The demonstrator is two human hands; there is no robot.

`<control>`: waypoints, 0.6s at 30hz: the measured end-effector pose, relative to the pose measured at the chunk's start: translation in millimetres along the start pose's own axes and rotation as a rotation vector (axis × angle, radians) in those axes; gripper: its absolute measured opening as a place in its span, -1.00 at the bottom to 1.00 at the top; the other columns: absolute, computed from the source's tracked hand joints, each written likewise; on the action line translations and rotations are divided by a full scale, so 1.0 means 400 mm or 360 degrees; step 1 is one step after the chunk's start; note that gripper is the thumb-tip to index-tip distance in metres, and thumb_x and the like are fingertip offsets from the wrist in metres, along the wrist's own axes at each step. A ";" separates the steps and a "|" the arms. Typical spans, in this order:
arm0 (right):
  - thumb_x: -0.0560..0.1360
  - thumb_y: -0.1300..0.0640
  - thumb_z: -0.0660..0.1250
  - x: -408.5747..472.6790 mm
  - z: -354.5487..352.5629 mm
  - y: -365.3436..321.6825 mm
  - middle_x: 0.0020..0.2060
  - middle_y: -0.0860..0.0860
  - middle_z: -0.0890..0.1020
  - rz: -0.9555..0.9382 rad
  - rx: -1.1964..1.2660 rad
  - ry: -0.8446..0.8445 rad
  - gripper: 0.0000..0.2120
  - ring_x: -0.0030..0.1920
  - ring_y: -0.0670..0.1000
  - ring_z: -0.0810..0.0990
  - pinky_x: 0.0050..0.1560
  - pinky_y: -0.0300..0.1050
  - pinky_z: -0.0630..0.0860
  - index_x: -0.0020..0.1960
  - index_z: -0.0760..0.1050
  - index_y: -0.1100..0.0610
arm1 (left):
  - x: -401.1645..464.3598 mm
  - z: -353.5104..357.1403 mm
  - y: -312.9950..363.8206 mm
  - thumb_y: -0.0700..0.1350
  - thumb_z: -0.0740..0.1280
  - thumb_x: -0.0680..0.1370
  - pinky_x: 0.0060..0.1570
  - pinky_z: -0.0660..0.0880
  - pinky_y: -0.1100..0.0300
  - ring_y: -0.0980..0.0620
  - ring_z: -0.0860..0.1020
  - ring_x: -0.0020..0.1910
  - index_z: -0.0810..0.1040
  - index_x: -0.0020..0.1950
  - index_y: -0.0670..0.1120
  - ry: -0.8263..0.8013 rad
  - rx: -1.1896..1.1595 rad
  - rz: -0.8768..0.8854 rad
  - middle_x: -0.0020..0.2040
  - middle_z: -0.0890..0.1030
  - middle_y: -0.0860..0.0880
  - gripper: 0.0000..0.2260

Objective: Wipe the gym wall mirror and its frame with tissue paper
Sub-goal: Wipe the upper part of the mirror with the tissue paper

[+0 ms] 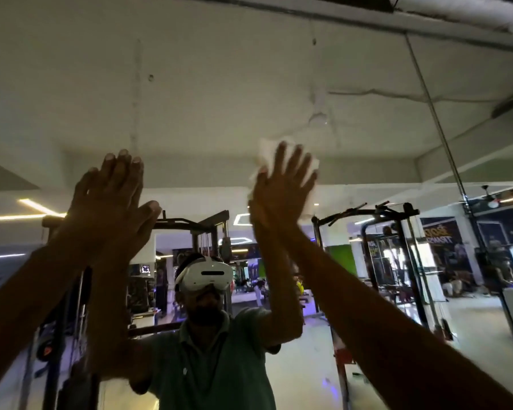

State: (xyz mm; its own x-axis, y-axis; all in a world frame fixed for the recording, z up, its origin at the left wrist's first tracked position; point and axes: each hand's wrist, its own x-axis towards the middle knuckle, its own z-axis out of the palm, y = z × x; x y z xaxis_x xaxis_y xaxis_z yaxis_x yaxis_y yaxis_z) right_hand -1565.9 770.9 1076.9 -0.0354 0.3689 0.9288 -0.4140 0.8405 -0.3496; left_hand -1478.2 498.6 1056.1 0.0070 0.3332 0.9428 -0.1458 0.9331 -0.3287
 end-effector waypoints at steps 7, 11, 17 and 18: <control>0.70 -0.19 -0.17 -0.078 -0.007 0.015 0.70 0.13 -0.02 -0.1092 0.0090 -0.0316 -0.36 0.69 0.15 -0.09 0.64 0.28 -0.07 0.72 0.00 0.04 | -0.040 0.060 -0.073 0.28 -0.07 0.66 0.55 0.12 -0.29 -0.20 0.01 0.67 0.05 0.69 -0.18 -0.0089 0.0298 0.0068 0.69 0.01 -0.18 -0.27; 0.64 -0.29 -0.27 0.085 -0.030 0.191 0.70 0.16 -0.02 -0.0301 -0.0113 -0.0196 -0.27 0.69 0.22 -0.03 0.64 0.32 -0.03 0.72 -0.06 0.04 | -0.051 0.029 -0.099 0.12 0.04 0.69 0.55 0.14 -0.26 -0.24 0.06 0.66 0.10 0.67 -0.22 0.0024 0.0277 0.0276 0.66 0.10 -0.26 -0.36; 0.62 -0.26 -0.27 0.019 -0.004 -0.024 0.67 0.28 0.00 -0.0166 -0.0026 -0.0141 -0.23 0.66 0.34 -0.02 0.63 0.33 -0.05 0.71 -0.01 0.11 | -0.048 0.033 -0.070 0.19 -0.07 0.69 0.54 0.08 -0.24 -0.26 0.04 0.66 0.08 0.67 -0.21 -0.0032 0.0137 0.0119 0.66 0.08 -0.28 -0.34; 0.65 -0.25 -0.22 -0.036 0.007 -0.097 0.68 0.26 -0.03 -0.0378 0.0008 -0.0156 -0.27 0.67 0.31 -0.07 0.63 0.31 -0.09 0.72 -0.02 0.09 | -0.049 0.034 -0.070 0.14 -0.05 0.70 0.55 0.06 -0.22 -0.26 0.04 0.66 0.09 0.67 -0.21 0.0022 0.0096 0.0100 0.66 0.09 -0.28 -0.38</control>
State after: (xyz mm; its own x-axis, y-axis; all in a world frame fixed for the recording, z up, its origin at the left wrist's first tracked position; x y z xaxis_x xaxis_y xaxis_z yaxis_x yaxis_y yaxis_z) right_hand -1551.8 731.9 1077.5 -0.0242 0.1208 0.9924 -0.4256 0.8970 -0.1196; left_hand -1487.9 463.9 1047.5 0.0098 0.3933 0.9194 -0.2057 0.9005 -0.3830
